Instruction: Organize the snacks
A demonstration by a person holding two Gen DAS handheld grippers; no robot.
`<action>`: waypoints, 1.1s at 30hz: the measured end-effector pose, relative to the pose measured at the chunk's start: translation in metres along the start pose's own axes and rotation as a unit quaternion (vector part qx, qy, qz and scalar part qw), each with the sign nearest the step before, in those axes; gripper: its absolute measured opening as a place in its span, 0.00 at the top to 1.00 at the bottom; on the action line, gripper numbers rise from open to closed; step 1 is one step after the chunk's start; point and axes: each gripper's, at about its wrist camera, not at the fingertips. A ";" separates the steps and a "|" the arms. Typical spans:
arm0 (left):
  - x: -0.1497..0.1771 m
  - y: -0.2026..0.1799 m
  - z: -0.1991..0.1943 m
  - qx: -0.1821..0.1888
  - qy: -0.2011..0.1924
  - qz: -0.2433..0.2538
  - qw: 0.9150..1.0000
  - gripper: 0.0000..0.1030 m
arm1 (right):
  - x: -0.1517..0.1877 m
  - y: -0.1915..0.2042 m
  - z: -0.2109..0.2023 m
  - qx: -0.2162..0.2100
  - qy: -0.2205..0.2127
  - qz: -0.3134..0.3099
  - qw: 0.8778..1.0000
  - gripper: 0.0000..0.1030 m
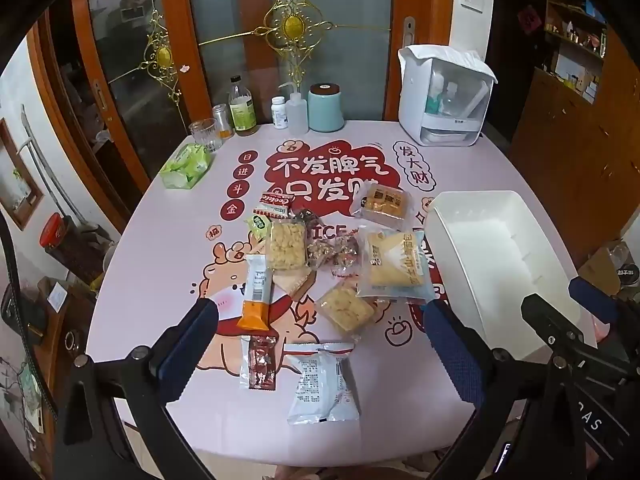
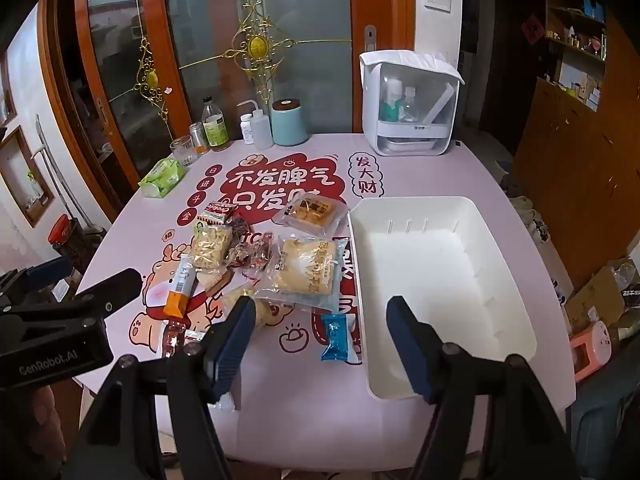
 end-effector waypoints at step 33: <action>0.016 -0.005 0.000 0.025 0.012 -0.014 1.000 0.01 | 0.015 -0.005 0.002 -0.006 0.013 0.001 1.000 0.33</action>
Point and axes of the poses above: each gripper's, at about its wrist camera, not at the fingertips, and z roughly the way its jaws point, y to its left, x to its underside, and after that the axes turned 8 degrees about -y, right-handed
